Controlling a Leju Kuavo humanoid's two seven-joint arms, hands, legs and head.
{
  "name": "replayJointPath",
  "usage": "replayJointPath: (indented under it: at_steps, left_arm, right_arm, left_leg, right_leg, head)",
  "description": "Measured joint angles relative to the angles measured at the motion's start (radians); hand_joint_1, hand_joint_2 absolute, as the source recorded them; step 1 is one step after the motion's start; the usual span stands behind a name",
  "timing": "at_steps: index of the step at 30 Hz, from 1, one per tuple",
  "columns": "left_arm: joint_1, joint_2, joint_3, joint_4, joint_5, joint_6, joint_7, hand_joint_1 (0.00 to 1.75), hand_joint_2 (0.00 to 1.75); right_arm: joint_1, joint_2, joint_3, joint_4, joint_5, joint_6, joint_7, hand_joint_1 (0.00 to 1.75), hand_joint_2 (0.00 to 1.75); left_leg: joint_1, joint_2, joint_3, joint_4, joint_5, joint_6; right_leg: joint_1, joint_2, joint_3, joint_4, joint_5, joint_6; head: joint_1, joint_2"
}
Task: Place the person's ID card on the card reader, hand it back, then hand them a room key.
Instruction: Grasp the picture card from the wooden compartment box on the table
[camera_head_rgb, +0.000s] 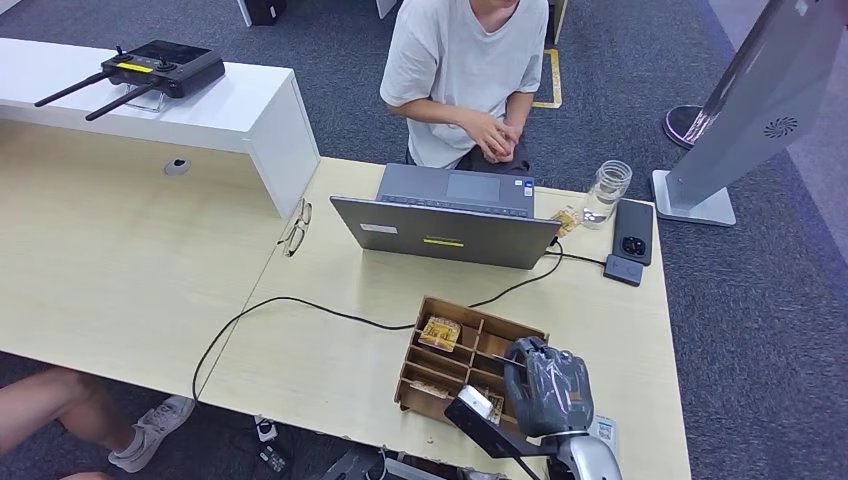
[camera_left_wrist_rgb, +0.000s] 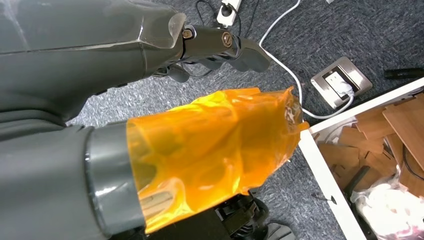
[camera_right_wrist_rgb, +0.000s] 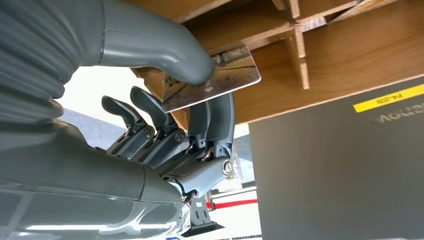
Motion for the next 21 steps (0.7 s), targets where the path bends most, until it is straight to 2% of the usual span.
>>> replayJointPath:
  at_steps: [7, 21]
  left_arm:
    - [0.003, 0.001, 0.0, 0.0, 0.03, 0.017, -0.012, 0.0, 0.0]
    - [0.017, 0.003, 0.022, 0.0, 0.08, 0.053, -0.039, 0.0, 0.0]
  right_arm:
    - [0.02, 0.005, -0.008, -0.084, -0.074, -0.1, -0.079, 1.75, 1.75]
    - [0.058, -0.002, -0.019, -0.429, -0.266, -0.178, -0.25, 1.75, 1.75]
  left_leg:
    - [0.0, 0.0, 0.0, 0.0, 0.0, 0.0]
    - [0.0, 0.0, 0.0, 0.0, 0.0, 0.0]
  right_leg:
    - [0.0, 0.0, 0.0, 0.0, 0.0, 0.0]
    - [0.0, 0.0, 0.0, 0.0, 0.0, 0.0]
  head:
    - [0.0, 0.0]
    - [0.0, 0.0]
